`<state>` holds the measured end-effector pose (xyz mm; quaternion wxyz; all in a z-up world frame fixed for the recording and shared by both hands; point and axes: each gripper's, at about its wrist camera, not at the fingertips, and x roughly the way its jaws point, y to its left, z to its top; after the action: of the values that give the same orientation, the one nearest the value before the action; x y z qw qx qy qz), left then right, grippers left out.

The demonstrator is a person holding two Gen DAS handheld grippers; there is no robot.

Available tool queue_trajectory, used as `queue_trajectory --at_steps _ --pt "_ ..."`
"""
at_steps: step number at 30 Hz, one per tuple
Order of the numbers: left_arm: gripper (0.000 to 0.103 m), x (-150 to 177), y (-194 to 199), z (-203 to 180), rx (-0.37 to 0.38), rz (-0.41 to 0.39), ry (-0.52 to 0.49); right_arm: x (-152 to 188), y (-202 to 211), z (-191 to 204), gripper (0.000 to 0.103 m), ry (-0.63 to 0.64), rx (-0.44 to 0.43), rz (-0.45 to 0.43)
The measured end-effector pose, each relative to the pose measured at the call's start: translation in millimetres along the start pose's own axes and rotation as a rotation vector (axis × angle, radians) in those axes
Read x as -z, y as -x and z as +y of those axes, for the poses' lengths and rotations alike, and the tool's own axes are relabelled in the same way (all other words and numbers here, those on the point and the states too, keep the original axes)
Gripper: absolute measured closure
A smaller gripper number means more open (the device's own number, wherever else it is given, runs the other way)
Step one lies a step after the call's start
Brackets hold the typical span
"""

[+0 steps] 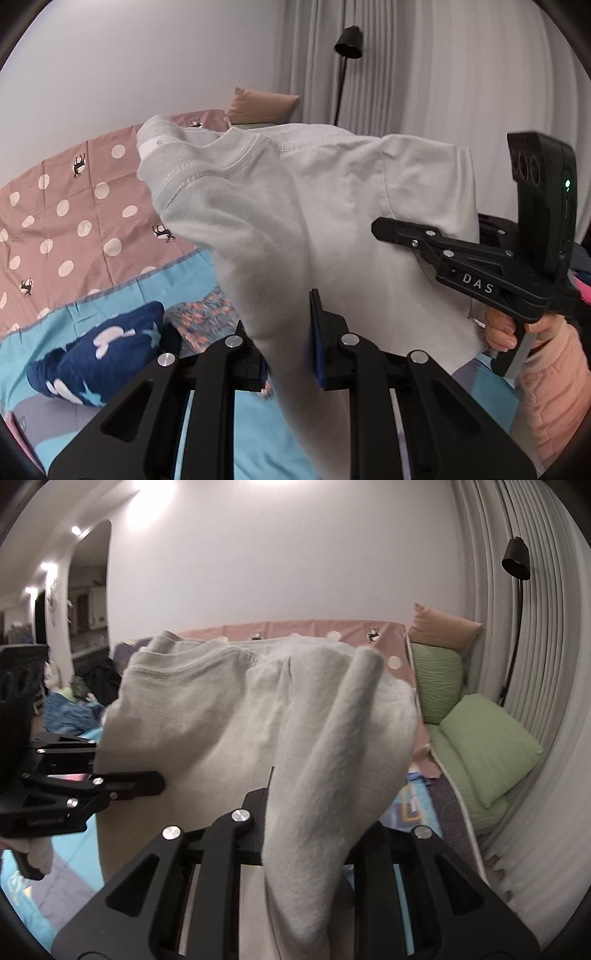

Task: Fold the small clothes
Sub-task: 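Grasp the folded shirt with the left gripper and lift it, then place the folded shirt onto the floral cloth stack and release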

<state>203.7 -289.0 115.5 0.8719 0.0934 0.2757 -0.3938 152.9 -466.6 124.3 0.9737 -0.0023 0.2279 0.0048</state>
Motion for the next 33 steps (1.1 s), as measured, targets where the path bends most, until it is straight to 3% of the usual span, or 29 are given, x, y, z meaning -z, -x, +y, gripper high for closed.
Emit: queue_trajectory --at_steps 8,14,15,16,17,18,20,25,27,30,33 --pt "0.084 -23 -61 32 -0.041 0.029 0.023 -25 -80 -17 0.086 -0.024 0.035 0.049" --pt "0.082 -16 -123 73 -0.071 0.104 0.079 -19 -167 -19 0.085 -0.007 0.047 0.141" --pt "0.076 -11 -137 81 -0.089 0.126 0.076 -15 -182 -20 0.078 -0.004 0.078 0.164" --pt "0.065 -5 -150 87 -0.123 0.152 0.071 -7 -203 -22 0.051 -0.002 0.172 0.2" --pt "0.063 8 -166 96 -0.205 0.191 0.061 4 -219 -21 0.037 -0.001 0.295 0.219" --pt "0.063 21 -179 104 -0.261 0.229 0.052 15 -229 -22 0.026 0.004 0.353 0.234" --pt "0.063 47 -193 118 -0.288 0.29 0.048 44 -246 -29 0.027 -0.032 0.337 0.308" --pt "0.062 92 -187 139 -0.275 0.333 0.065 106 -229 -42 0.028 -0.12 0.314 0.359" --pt "0.061 100 -175 138 -0.251 0.319 0.072 124 -211 -45 0.028 -0.163 0.297 0.364" --pt "0.045 108 -155 127 -0.204 0.279 0.077 140 -179 -45 0.026 -0.206 0.276 0.35" --pt "0.045 118 -128 108 -0.125 0.234 0.103 152 -135 -32 0.021 -0.218 0.264 0.302"
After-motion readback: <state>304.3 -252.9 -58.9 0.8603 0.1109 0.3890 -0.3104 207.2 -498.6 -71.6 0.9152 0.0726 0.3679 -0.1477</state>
